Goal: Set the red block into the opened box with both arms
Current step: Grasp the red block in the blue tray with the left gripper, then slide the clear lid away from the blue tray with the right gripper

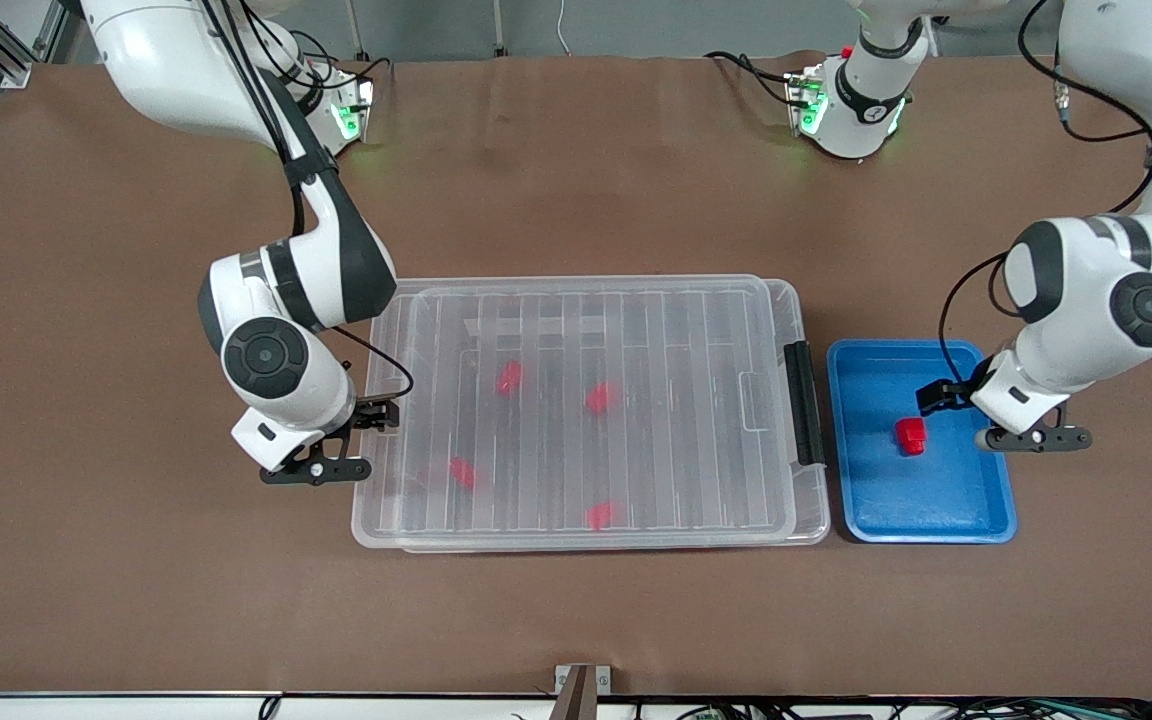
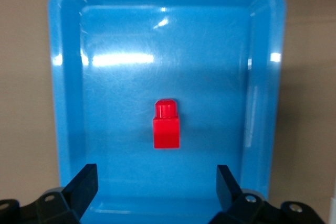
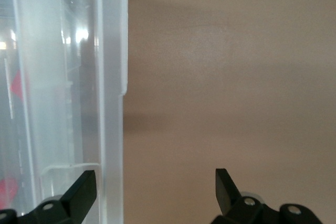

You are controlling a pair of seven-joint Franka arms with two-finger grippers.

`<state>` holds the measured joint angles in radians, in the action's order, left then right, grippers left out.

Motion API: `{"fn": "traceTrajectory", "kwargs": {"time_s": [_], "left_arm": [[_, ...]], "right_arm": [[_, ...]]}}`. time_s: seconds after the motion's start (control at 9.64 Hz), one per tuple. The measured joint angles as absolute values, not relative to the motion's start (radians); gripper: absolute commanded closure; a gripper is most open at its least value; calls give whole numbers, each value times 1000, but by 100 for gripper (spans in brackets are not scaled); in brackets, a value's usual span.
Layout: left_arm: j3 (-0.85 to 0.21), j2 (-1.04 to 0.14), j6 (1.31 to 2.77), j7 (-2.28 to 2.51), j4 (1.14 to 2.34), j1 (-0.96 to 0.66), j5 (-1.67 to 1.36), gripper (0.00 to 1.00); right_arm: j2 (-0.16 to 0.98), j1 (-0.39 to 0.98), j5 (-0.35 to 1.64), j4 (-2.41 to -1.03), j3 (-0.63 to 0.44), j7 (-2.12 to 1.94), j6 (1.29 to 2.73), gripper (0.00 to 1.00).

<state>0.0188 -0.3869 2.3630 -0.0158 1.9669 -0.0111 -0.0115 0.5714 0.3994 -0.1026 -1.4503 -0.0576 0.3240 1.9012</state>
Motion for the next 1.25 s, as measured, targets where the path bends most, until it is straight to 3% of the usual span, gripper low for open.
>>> {"fn": "traceTrajectory", "kwargs": {"time_s": [0.42, 0.62, 0.83, 1.04, 1.14, 1.25], "left_arm": [[16, -539, 2566, 14, 1971, -12, -92, 1], [15, -560, 2578, 43, 1972, -19, -97, 11], [15, -561, 2578, 44, 1973, -19, -98, 33], [16, -561, 2578, 43, 1981, -19, -98, 80], [16, -561, 2578, 42, 1983, -19, -98, 99], [16, -561, 2578, 42, 1985, -19, -98, 100]], "right_arm": [[574, 370, -103, -1449, -60, 252, 1902, 0], [574, 322, -104, -1446, -62, 201, 1890, 0], [573, 279, -104, -1443, -64, 132, 1874, 0], [569, 235, -105, -1437, -67, 60, 1857, 0], [568, 209, -105, -1435, -68, 14, 1854, 0], [562, 182, -105, -1433, -70, -31, 1854, 0]]}}
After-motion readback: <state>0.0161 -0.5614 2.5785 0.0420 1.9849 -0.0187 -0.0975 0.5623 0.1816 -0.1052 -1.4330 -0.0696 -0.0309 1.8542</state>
